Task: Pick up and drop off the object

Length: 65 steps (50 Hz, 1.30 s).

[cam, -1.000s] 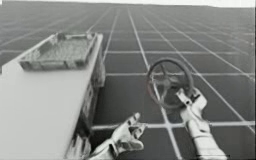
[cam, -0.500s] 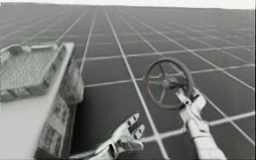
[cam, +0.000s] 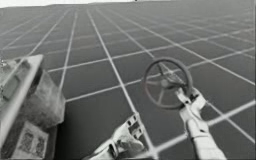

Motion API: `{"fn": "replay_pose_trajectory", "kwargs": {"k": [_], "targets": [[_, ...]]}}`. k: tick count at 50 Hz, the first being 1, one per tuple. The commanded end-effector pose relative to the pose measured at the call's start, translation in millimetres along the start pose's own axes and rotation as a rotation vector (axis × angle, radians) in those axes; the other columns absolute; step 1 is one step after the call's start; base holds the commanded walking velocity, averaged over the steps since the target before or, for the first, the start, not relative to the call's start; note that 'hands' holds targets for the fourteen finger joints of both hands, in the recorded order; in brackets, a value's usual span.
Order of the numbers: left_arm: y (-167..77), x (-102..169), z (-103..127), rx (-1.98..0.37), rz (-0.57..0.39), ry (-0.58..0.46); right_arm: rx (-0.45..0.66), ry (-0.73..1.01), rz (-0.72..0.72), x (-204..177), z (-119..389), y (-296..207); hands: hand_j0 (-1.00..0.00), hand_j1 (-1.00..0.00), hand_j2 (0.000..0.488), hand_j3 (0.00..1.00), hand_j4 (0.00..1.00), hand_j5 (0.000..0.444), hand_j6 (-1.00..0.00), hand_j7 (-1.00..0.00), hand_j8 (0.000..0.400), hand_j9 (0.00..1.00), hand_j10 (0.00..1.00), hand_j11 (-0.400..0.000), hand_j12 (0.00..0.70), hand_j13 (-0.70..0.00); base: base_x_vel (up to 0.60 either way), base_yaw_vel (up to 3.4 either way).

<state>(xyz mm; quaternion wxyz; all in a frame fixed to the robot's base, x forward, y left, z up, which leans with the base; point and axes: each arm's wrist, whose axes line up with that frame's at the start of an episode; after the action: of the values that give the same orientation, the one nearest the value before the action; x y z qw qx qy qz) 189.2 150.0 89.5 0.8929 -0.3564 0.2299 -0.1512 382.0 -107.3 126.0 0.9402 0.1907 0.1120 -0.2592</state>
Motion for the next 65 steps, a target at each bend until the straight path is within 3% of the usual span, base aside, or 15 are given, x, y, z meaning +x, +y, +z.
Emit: {"fn": "replay_pose_trajectory", "kwargs": {"k": [1,25,65], "targets": [[-4.6,1.1,1.3,0.016,-0.005,0.002,0.033,-0.025,0.002,1.3,8.5,-2.6,0.00,0.00,0.000,1.00,1.00,0.000,0.00,0.00,0.000,1.00,1.00,-0.400,0.000,-0.700,0.32,-0.11],[-4.6,1.1,1.3,0.016,-0.005,0.002,0.033,-0.025,0.002,1.3,8.5,-2.6,0.00,0.00,0.000,1.00,1.00,0.000,0.00,0.00,0.000,1.00,1.00,-0.400,0.000,-0.700,0.26,-0.08],[-4.6,1.1,1.3,0.016,-0.005,0.002,0.033,-0.025,0.002,1.3,8.5,-2.6,0.00,0.00,0.000,1.00,1.00,0.000,0.00,0.00,0.000,1.00,1.00,-0.400,0.000,-0.700,0.11,3.04]]}}
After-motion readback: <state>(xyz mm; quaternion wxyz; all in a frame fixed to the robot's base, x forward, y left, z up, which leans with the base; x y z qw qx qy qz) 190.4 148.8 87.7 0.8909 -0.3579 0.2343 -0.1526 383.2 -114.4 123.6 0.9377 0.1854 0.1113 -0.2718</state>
